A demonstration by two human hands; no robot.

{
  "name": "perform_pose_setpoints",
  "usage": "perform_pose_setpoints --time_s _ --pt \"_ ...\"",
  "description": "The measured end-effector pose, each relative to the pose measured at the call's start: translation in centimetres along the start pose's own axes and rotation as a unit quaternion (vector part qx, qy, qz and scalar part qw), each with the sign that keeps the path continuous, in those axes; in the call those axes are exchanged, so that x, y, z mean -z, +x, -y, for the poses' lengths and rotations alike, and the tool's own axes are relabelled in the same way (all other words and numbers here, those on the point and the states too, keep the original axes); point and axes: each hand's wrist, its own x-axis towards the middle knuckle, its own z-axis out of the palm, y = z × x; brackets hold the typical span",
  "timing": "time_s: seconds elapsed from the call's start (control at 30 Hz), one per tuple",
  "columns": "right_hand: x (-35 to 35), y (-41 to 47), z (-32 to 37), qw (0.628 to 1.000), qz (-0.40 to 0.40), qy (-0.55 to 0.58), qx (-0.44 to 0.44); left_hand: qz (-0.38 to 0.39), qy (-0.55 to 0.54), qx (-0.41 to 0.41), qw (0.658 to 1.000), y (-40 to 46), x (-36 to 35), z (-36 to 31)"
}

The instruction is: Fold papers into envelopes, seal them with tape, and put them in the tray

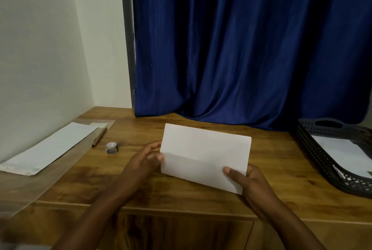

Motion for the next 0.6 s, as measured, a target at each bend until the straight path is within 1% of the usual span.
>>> perform_pose_setpoints --time_s 0.03,0.1,0.2,0.27,0.33,0.4,0.47,0.53,0.6 --pt "0.1 0.5 -0.1 1.000 -0.022 0.014 -0.003 -0.004 0.029 -0.038 0.999 0.0 -0.4 0.2" --pt "0.2 1.4 -0.4 0.996 -0.080 -0.016 0.017 -0.034 0.053 -0.100 0.993 0.3 -1.4 0.8" --pt "0.1 2.1 -1.3 0.986 -0.135 -0.080 0.052 -0.060 0.093 -0.121 0.986 1.0 -2.6 0.9" --pt "0.3 2.4 -2.0 0.978 -0.155 -0.111 0.083 -0.088 0.129 -0.121 0.980 1.5 -2.6 1.5" --pt "0.4 2.7 -2.7 0.972 -0.160 -0.139 0.101 -0.085 0.168 -0.140 0.972 1.0 -2.8 1.8" --pt "0.4 2.8 -3.2 0.963 -0.159 -0.195 0.096 -0.075 0.209 -0.177 0.959 0.8 -2.8 2.1" --pt "0.3 3.1 -3.7 0.940 -0.146 -0.292 0.094 -0.042 0.288 -0.216 0.932 1.0 -2.7 2.7" --pt "0.1 3.4 -4.0 0.899 -0.123 -0.411 0.092 0.000 0.394 -0.264 0.881 0.8 -3.1 2.9" --pt "-0.2 3.7 -4.1 0.855 -0.075 -0.507 0.075 0.043 0.464 -0.273 0.841 0.6 -3.5 2.7"
